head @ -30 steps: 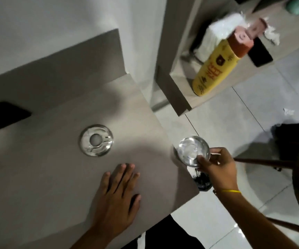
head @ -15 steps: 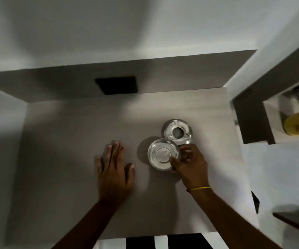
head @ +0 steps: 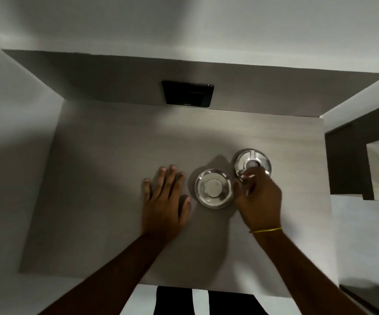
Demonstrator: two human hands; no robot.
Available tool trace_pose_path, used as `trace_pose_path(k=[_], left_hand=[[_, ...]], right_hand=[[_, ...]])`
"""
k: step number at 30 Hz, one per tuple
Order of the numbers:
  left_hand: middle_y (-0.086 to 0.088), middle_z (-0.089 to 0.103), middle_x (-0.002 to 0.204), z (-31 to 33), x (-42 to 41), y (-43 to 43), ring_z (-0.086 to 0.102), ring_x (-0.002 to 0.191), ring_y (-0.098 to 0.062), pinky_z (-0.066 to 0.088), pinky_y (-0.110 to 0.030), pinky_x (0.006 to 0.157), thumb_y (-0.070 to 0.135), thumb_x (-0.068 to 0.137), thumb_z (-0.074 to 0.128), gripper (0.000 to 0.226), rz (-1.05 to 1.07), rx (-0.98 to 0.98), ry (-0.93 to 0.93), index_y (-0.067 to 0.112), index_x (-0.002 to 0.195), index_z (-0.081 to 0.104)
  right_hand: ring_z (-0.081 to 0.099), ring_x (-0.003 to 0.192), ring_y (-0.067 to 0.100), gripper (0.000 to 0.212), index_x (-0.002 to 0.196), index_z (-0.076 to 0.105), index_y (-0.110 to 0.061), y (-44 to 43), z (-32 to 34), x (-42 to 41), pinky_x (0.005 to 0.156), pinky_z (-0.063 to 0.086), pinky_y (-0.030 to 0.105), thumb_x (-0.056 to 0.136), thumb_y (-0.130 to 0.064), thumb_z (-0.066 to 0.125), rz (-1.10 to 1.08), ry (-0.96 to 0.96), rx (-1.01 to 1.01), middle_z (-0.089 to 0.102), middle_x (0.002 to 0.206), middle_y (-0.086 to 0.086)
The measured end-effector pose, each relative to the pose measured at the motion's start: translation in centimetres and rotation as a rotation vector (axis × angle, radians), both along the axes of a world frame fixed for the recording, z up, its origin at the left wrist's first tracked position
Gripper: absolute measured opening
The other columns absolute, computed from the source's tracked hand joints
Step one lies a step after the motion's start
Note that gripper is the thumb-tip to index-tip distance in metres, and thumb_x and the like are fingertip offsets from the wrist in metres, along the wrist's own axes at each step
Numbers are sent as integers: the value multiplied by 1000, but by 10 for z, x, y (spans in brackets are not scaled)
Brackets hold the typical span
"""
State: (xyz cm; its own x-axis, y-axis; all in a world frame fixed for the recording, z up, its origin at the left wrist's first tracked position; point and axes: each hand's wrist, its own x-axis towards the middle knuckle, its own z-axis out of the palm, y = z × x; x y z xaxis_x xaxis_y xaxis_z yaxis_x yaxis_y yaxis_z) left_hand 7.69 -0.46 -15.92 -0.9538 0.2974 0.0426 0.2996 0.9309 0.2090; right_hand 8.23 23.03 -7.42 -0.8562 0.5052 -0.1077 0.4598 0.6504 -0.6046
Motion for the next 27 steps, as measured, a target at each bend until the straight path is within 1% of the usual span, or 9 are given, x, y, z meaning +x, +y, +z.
trace_pose_path(k=[2,5,7,9,11,14,17,20,27], left_hand=[[-8,33,178,1,0,0,21,168,-30,23,-67,129,45,103,49,67,0,6,5,19,164,42],[-9,33,178,4,-1,1,23,167,-31,23,-67,129,46,103,48,67,-9,-3,-16,19,163,41],[-9,32,178,5,-2,1,23,167,-32,24,-68,129,47,103,46,67,-14,-3,-41,18,163,41],[-10,32,178,6,-2,1,22,167,-32,23,-69,129,48,104,44,67,-10,-2,-57,18,164,40],[-10,31,178,6,-2,1,21,168,-32,23,-69,129,48,105,44,66,-10,0,-62,18,164,39],[-10,31,178,5,-2,0,20,168,-33,23,-69,129,49,105,44,68,-20,-5,-50,18,165,38],[-10,29,179,2,-1,0,19,168,-33,23,-70,129,50,104,44,69,-23,-10,-46,19,165,37],[-9,28,179,1,-2,1,17,169,-32,22,-69,129,49,105,44,68,-23,-9,-53,20,166,35],[-11,30,178,3,-3,0,20,168,-34,20,-69,129,46,105,44,66,-27,-14,-47,18,164,39]], right_hand=[[65,102,34,33,113,71,-15,15,13,-17,86,50,40,83,-26,78,128,-2,167,70,110,10],[50,137,46,73,148,57,-24,25,26,-43,102,53,57,81,-38,80,321,-358,294,47,156,11],[41,149,44,87,158,45,-31,25,30,-51,113,49,60,79,-39,83,437,-534,255,34,166,7],[42,150,43,89,158,44,-31,26,29,-55,119,44,55,79,-41,84,526,-574,282,35,164,10],[47,144,42,85,153,49,-26,29,29,-59,118,41,52,78,-46,83,587,-556,357,44,154,16],[52,133,43,89,149,50,-26,32,26,-62,112,44,51,71,-56,81,610,-562,400,47,143,17],[53,130,45,96,151,43,-30,35,25,-61,109,51,52,68,-65,76,601,-576,392,44,144,14],[54,129,45,98,152,44,-27,37,27,-55,111,49,53,68,-69,75,588,-541,406,45,144,14],[56,129,46,97,147,46,-32,32,46,-45,116,44,54,63,-64,84,462,-461,134,47,145,14]])
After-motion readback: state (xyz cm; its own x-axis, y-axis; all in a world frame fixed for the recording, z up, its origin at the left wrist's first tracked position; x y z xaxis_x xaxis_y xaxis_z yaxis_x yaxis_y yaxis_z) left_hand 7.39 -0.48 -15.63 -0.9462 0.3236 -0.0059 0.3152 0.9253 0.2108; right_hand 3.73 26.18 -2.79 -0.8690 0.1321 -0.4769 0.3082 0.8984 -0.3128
